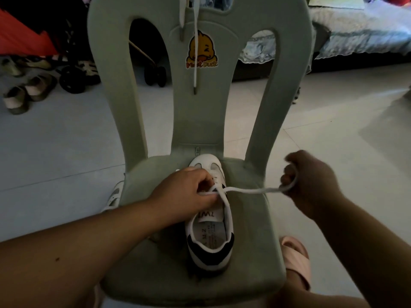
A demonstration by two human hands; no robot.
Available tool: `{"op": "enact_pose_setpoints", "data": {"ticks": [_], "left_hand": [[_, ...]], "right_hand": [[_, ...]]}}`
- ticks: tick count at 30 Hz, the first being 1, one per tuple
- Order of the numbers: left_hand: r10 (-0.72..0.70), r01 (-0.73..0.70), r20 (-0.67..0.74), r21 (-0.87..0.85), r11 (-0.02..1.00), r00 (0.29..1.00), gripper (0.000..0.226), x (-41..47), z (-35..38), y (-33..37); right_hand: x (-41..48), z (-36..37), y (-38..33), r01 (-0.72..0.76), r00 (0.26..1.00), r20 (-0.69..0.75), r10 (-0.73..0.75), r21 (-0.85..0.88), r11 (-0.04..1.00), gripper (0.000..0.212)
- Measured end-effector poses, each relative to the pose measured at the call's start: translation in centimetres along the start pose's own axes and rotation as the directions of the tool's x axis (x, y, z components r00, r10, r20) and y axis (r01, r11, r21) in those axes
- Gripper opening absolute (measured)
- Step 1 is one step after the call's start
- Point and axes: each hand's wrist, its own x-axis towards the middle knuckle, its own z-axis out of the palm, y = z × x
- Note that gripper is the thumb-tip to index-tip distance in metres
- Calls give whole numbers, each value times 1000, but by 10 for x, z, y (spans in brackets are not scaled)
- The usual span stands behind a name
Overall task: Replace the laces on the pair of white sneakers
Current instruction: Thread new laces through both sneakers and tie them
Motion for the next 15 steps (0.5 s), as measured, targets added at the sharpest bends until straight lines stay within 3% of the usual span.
{"op": "enact_pose_setpoints", "data": {"ticks": [2,3,6,10,15], "left_hand": [[14,-14,23,-22,1000,1000,33,-1,0,2],[25,-24,38,-24,999,999,39,-1,0,2],[61,-62,87,1,998,994,48,1,-2,1],[59,-64,169,23,998,984,44,3,-4,0],[45,-68,157,145,987,987,45,4,-6,1]], "right_hand": [[-6,16,14,147,978,198,-70,-407,902,17],[-10,24,20,202,951,305,-42,-517,832,15],[-17,41,32,301,850,518,98,-629,717,18],[-13,46,32,388,862,506,41,-709,589,29],[-12,47,31,349,855,505,122,-733,584,28]]}}
